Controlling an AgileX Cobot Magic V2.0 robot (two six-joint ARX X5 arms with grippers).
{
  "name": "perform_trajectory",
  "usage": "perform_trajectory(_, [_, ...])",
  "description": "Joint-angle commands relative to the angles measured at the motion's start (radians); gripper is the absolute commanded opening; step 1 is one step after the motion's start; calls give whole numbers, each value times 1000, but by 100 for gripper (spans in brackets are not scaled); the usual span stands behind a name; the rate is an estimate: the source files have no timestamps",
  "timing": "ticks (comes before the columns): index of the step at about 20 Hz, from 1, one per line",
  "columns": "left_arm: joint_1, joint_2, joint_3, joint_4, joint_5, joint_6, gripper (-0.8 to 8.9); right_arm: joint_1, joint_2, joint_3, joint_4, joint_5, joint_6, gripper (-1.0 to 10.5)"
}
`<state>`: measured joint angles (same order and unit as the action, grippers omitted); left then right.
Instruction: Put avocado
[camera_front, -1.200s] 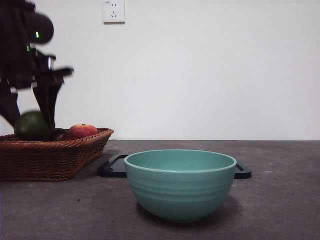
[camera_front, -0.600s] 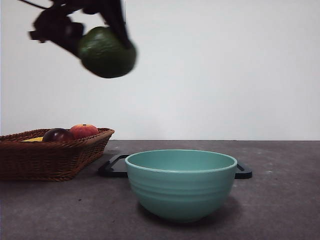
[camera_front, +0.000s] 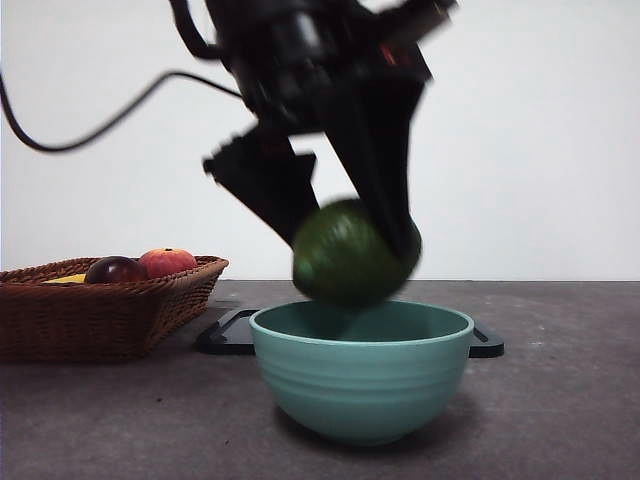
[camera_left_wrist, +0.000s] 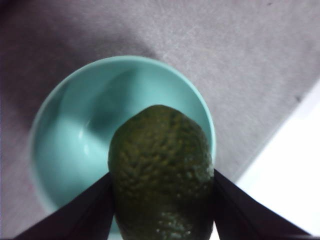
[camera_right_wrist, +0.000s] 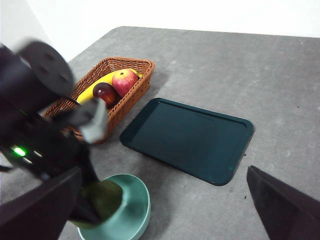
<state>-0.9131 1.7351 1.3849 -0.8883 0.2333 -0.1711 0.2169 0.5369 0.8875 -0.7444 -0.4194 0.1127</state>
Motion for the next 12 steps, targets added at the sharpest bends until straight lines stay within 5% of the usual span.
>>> perform_trajectory(1, [-12,59,18,28,-6,-3,213,5,3,18,7,-4,11,657])
perform_trajectory(12, [-14,184,19,67,-84,2,218,5,3,18,6,-3,11,658])
